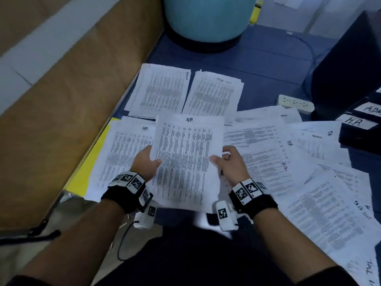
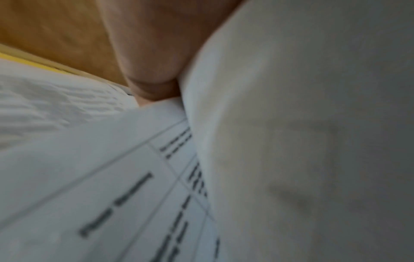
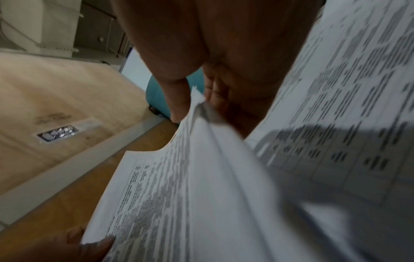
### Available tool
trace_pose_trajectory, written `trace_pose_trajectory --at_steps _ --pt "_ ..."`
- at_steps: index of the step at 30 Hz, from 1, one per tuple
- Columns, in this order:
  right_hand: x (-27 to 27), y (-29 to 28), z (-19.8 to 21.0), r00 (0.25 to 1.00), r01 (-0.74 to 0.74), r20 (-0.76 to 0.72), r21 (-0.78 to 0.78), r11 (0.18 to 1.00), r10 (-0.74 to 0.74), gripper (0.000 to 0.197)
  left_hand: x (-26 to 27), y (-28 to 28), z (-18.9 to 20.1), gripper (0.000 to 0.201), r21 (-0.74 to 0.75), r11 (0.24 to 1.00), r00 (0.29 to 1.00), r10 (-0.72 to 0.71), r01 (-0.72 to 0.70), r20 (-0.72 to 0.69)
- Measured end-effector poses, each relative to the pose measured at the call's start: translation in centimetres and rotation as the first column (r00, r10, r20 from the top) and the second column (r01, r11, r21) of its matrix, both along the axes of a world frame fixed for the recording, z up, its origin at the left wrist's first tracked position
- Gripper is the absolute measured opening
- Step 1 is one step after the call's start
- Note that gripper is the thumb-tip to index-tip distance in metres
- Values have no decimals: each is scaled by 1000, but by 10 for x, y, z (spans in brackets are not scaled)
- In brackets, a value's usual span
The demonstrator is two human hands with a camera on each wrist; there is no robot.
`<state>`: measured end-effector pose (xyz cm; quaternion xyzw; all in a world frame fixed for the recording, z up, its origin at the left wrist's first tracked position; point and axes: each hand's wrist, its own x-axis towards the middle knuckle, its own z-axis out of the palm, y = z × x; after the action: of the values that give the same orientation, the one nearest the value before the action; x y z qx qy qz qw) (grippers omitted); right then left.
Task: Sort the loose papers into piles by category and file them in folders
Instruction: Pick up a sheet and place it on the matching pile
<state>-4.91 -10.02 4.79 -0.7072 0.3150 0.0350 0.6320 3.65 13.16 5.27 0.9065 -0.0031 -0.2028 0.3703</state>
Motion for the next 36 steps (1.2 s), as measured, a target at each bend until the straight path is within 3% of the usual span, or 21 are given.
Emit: trace_pose_trajectory --at_steps 8,15,16,19,20,22,24,28,32,36 --pt "24 46 -20 998 -36 -58 62 997 39 6 49 129 -25 41 224 961 987 155 -162 46" --pt "14 51 -27 997 32 -69 18 999 -31 14 73 158 -50 22 383 918 994 108 -105 15" --pt "11 50 -26 997 40 -69 5 999 -39 14 72 155 -50 25 381 918 994 112 -108 13" --pt "3 43 -25 996 60 -72 -19 998 -61 14 69 139 -42 70 380 904 980 197 -195 35" --pt "0 39 -25 995 66 -72 -24 998 -68 14 69 133 -40 77 386 898 978 197 -209 71" --pt "-5 32 -23 994 73 -75 -40 997 -76 12 70 114 -30 69 318 935 984 122 -158 129" --pt "-11 24 -21 994 72 -77 -57 996 -76 10 70 84 -16 51 136 991 990 -23 4 137" --pt "-31 0 -17 989 106 -99 -53 993 -111 13 53 14 10 29 -133 967 976 -217 218 26" --pt "-63 -39 -25 974 147 -161 -91 985 -160 12 24 -56 16 25 -156 912 922 -386 378 -19" --pt "-100 -80 -32 937 229 -222 -189 955 -269 12 -3 -113 -1 32 -70 843 845 -534 533 -9"
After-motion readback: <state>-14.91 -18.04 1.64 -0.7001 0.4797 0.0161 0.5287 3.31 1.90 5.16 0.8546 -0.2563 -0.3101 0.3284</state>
